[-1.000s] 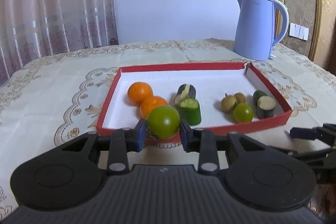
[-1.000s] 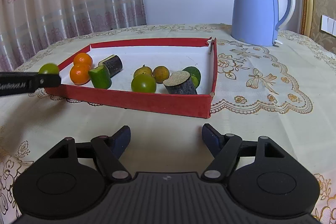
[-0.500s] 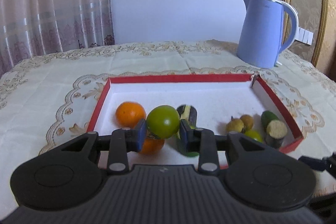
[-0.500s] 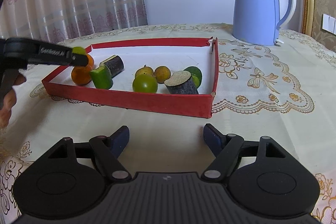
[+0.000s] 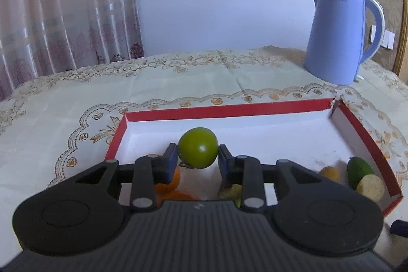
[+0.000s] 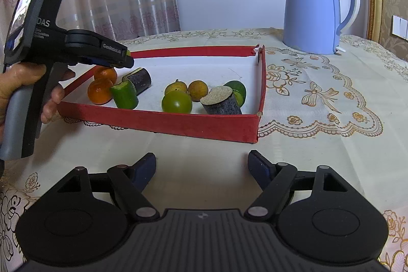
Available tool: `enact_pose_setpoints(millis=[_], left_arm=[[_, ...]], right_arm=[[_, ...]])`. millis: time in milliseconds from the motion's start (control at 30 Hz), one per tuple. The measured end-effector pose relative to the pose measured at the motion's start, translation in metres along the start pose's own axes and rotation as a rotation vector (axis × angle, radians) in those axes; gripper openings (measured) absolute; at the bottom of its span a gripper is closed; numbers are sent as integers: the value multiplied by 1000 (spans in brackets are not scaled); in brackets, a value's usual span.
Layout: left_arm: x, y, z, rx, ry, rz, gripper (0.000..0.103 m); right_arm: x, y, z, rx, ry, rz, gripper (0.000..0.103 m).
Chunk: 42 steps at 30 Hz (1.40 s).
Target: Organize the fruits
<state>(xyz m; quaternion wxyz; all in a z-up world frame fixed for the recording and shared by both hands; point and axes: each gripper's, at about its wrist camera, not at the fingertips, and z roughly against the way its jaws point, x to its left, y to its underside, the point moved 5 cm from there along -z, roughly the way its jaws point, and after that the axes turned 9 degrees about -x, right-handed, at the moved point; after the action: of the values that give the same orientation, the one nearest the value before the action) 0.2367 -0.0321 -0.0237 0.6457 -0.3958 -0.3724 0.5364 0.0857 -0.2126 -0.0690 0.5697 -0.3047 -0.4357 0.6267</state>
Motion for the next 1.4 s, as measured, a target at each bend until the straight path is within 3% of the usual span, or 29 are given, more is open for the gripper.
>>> enact_pose_setpoints(millis=[100, 167, 233, 433, 867, 1000, 1100, 1400], left_arm=[[0, 0, 3, -19, -10, 6, 46], [1, 0, 5, -30, -29, -1, 66], [3, 0, 7, -40, -44, 8, 73], [13, 3, 25, -54, -49, 32, 76], [7, 33, 113, -95, -34, 16, 92], [6, 43, 129, -84, -26, 45, 92], [6, 50, 137, -80, -37, 48, 92], [11, 66, 148, -42, -42, 85, 96]], right_arm=[[0, 0, 0, 0, 0, 0, 79], [0, 0, 0, 0, 0, 0, 79], [0, 0, 0, 0, 0, 0, 79], [0, 0, -1, 0, 0, 0, 79], [2, 1, -2, 6, 9, 22, 80], [5, 2, -3, 13, 22, 48, 80], [7, 2, -3, 18, 47, 70, 89], [2, 1, 9, 8, 96, -49, 91]])
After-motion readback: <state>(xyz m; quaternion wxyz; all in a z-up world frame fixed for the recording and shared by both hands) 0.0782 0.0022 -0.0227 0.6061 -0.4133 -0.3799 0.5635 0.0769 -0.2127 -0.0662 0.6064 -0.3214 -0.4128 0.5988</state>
